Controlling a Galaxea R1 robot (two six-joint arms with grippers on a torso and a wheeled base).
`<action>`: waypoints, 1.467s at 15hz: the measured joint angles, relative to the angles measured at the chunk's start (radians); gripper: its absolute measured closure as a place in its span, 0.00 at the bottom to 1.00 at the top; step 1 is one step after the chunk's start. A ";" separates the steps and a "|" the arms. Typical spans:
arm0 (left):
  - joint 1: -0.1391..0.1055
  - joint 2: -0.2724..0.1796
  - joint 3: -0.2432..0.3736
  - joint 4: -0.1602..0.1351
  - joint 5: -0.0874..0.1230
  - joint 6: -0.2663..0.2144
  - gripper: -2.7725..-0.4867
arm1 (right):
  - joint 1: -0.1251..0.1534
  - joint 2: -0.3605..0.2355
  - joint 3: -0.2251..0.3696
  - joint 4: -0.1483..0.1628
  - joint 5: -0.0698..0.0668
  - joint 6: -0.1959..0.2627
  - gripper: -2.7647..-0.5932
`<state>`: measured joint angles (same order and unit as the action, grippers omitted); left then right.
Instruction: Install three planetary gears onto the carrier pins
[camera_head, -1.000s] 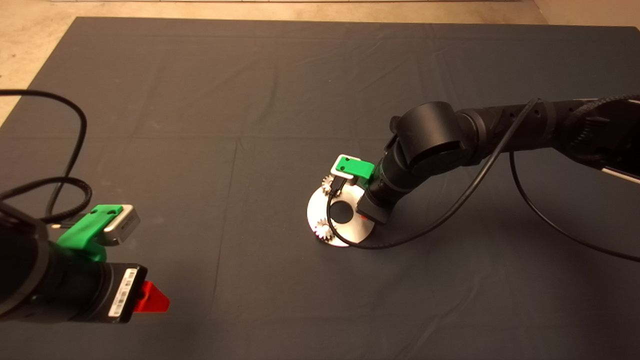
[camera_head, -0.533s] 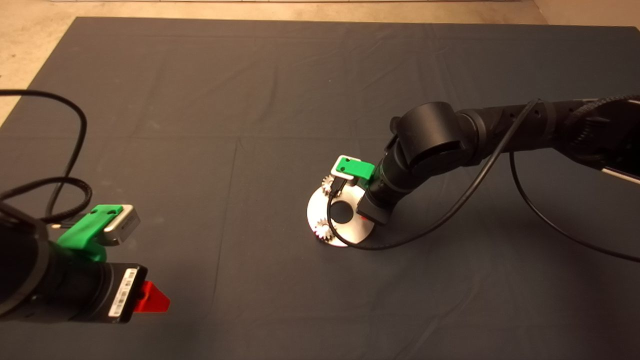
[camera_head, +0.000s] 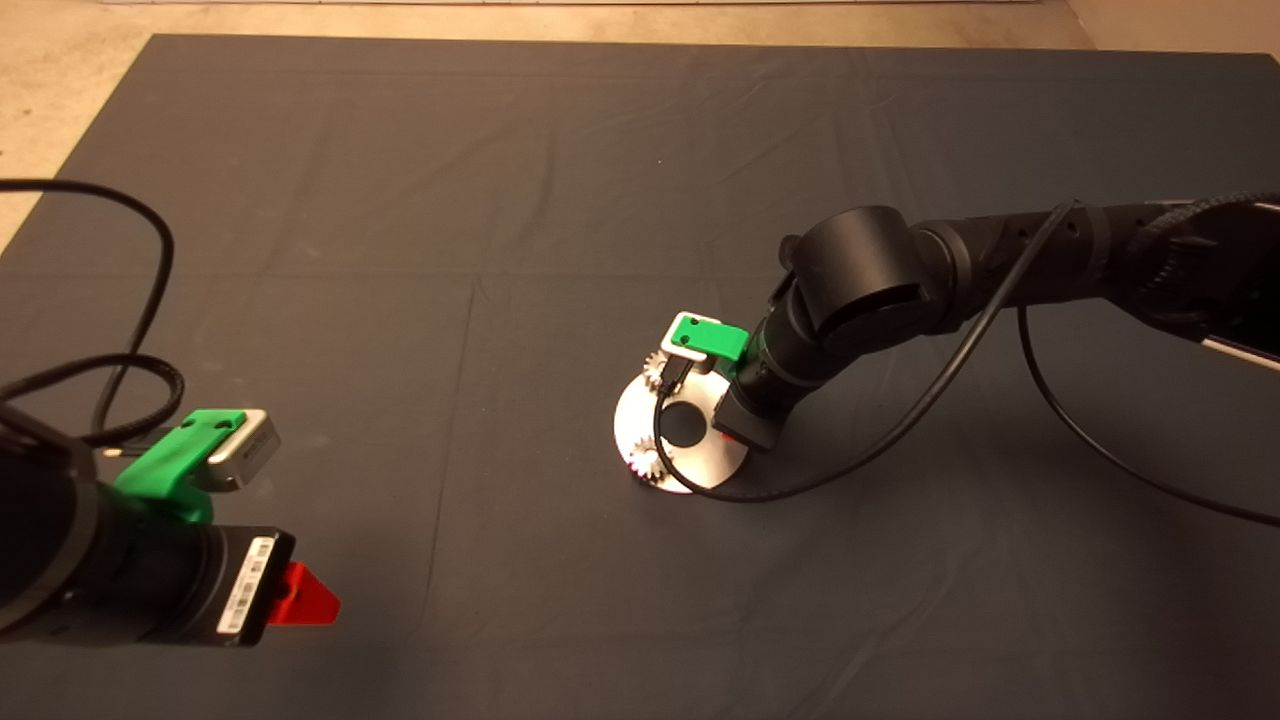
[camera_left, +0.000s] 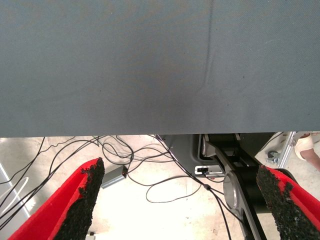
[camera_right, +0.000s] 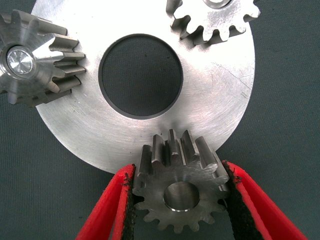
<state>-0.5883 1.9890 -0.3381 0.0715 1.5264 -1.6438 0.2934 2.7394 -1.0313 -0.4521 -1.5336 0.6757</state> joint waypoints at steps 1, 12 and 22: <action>0.000 0.000 0.000 0.000 0.000 0.000 0.26 | 0.000 0.000 0.000 0.000 0.000 -0.002 0.78; 0.000 0.000 0.000 0.000 0.000 0.000 0.26 | -0.007 -0.017 0.024 0.011 0.007 -0.003 0.78; 0.000 0.000 0.000 0.000 0.000 0.000 0.26 | -0.008 -0.037 0.035 0.025 0.023 -0.006 0.78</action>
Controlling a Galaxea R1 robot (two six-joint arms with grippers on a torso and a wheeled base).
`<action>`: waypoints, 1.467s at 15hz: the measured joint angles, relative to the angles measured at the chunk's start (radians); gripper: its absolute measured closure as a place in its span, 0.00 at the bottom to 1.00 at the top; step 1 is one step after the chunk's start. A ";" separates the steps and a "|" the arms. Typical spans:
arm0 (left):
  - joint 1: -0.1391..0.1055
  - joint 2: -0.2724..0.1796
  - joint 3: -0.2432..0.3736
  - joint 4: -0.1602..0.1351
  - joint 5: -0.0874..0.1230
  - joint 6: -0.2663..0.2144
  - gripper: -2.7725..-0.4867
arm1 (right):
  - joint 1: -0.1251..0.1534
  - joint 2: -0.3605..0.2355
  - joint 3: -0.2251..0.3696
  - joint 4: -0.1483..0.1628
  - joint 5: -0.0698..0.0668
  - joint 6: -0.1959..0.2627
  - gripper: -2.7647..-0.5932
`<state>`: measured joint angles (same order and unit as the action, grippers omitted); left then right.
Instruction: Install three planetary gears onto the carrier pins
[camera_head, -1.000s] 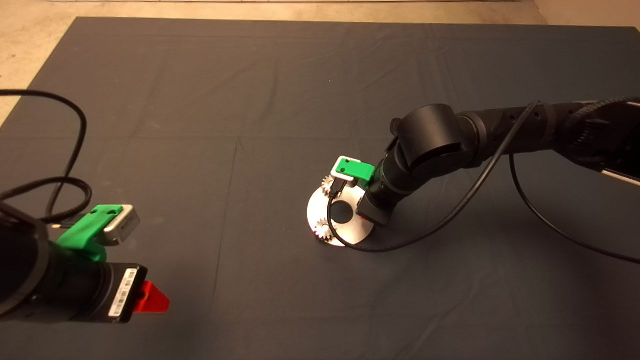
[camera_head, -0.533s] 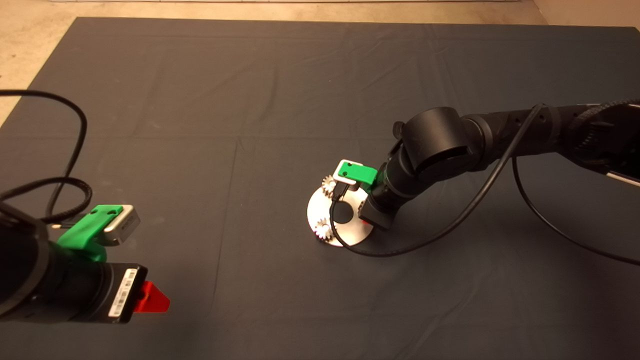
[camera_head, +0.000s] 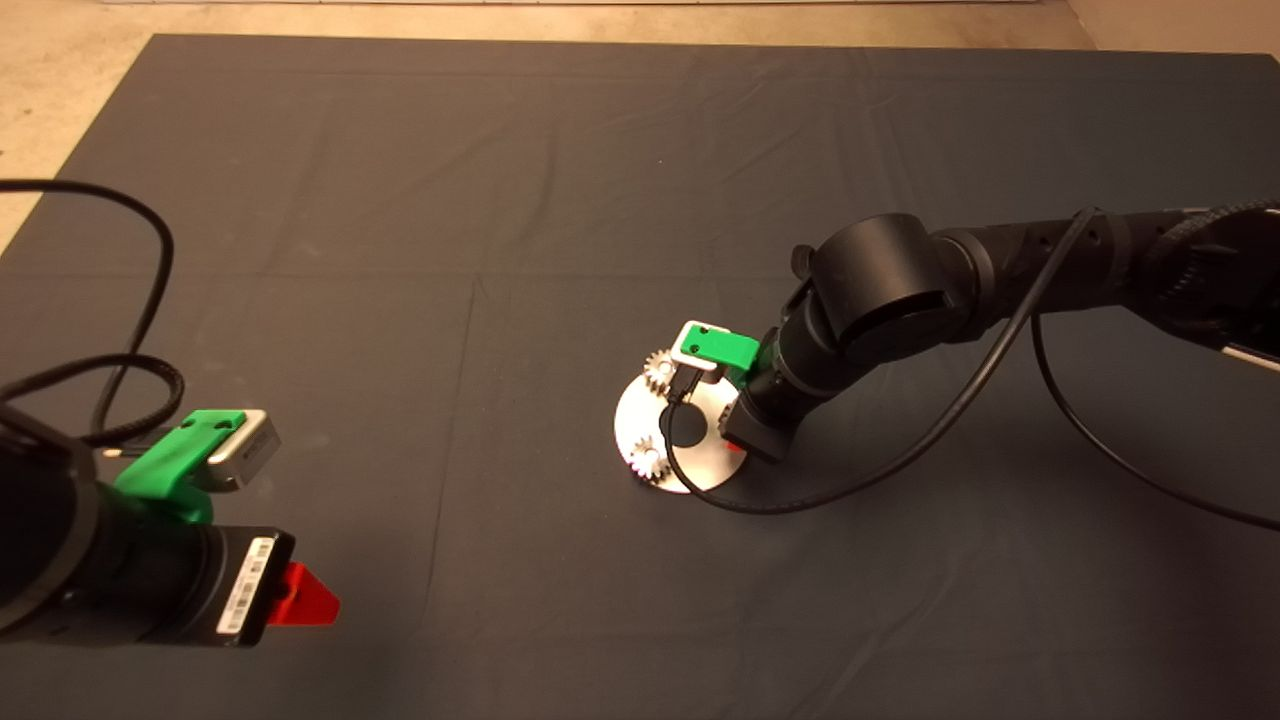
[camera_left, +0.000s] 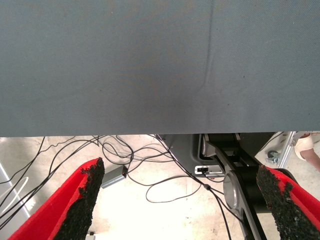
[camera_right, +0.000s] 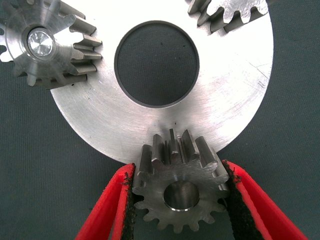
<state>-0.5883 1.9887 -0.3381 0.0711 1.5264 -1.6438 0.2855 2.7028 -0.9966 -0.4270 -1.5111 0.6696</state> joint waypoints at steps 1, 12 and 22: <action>0.000 0.000 0.000 0.000 0.000 0.000 0.26 | 0.000 -0.001 0.000 0.000 0.002 0.000 0.78; 0.000 0.000 0.000 -0.004 0.000 -0.001 0.26 | 0.000 -0.005 0.000 -0.008 0.004 0.000 0.78; 0.000 0.000 0.000 -0.005 0.000 -0.001 0.26 | 0.000 -0.005 -0.001 -0.023 0.004 0.001 0.78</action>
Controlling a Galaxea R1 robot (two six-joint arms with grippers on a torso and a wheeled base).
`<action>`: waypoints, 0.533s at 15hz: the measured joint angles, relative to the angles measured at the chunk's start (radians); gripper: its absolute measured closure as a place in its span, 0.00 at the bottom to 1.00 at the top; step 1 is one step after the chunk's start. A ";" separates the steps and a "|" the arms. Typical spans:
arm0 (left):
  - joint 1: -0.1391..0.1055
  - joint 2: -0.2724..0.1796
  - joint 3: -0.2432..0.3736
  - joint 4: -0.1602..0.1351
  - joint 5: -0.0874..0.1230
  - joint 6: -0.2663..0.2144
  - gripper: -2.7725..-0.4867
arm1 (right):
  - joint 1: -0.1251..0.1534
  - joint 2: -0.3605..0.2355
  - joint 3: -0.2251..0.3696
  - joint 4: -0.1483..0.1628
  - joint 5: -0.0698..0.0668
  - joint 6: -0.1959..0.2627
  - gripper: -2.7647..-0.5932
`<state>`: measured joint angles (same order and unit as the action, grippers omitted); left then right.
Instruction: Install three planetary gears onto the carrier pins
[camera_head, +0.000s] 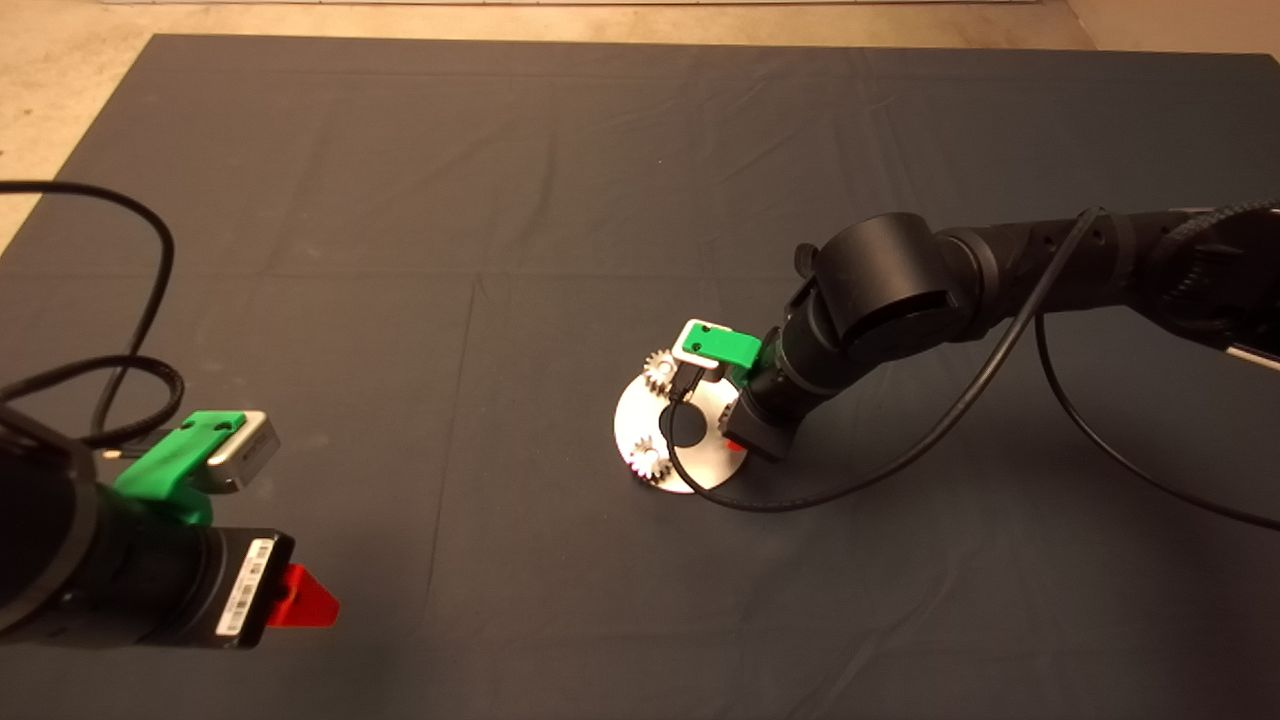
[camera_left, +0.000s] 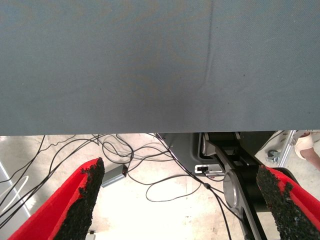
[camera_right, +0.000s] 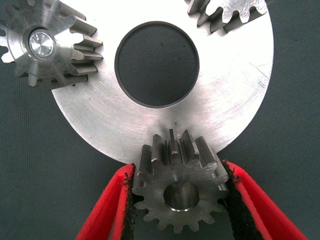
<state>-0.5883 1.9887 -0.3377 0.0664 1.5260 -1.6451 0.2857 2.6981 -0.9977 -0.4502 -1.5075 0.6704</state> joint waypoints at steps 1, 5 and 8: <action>0.000 0.000 0.000 0.000 0.000 0.000 0.26 | 0.000 0.000 0.000 -0.001 0.000 0.000 0.78; 0.000 0.000 0.000 0.000 0.000 0.000 0.26 | 0.000 0.000 -0.002 -0.003 0.000 0.000 0.78; 0.000 0.000 0.000 0.000 0.000 0.000 0.26 | 0.000 0.000 -0.003 -0.005 0.001 0.000 0.78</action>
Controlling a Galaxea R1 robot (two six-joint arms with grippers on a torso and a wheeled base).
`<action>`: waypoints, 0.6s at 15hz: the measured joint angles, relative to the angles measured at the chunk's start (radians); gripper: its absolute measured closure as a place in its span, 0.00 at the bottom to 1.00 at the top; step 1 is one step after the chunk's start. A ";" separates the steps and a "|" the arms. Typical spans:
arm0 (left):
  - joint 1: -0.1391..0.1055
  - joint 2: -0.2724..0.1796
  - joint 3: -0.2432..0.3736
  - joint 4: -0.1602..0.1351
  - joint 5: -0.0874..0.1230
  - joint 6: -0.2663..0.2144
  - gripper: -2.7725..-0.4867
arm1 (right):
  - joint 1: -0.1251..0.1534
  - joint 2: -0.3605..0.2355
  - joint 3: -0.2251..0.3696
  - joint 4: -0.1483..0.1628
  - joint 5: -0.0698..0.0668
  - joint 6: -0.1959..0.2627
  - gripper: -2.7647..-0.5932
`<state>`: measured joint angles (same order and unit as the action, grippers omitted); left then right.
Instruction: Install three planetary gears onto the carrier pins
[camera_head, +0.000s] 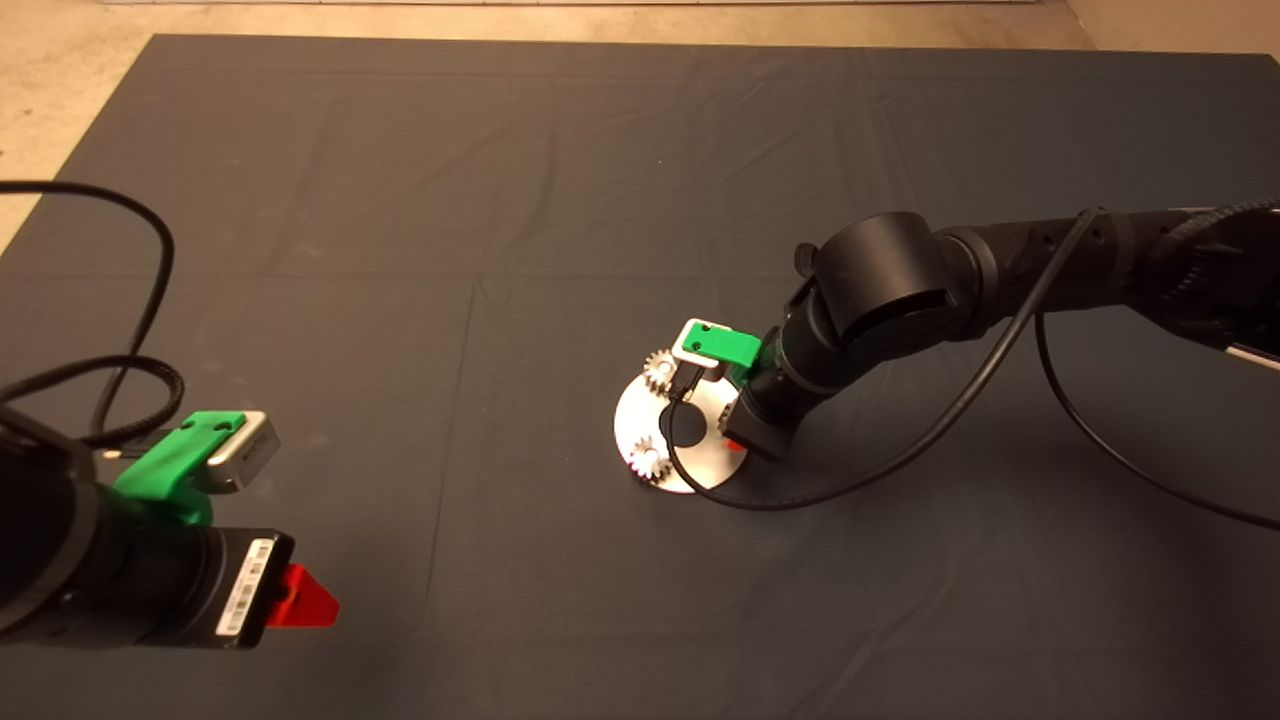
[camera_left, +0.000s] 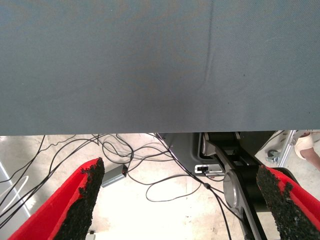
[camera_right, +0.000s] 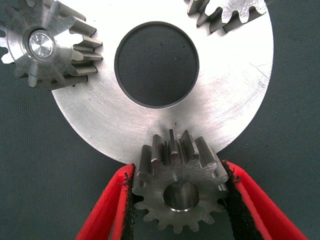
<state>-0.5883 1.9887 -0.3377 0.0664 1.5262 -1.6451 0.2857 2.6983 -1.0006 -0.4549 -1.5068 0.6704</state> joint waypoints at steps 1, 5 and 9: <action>0.000 0.000 0.000 0.000 0.000 0.000 0.26 | 0.000 0.000 0.000 -0.001 0.000 0.000 0.78; 0.000 0.000 0.000 0.000 0.000 0.000 0.26 | 0.000 0.000 -0.003 -0.002 0.001 0.000 0.78; 0.000 0.000 0.000 -0.001 0.000 0.000 0.26 | 0.003 0.000 -0.011 -0.011 -0.005 0.000 0.78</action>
<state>-0.5883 1.9891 -0.3377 0.0653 1.5264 -1.6451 0.2889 2.6987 -1.0121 -0.4661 -1.5122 0.6706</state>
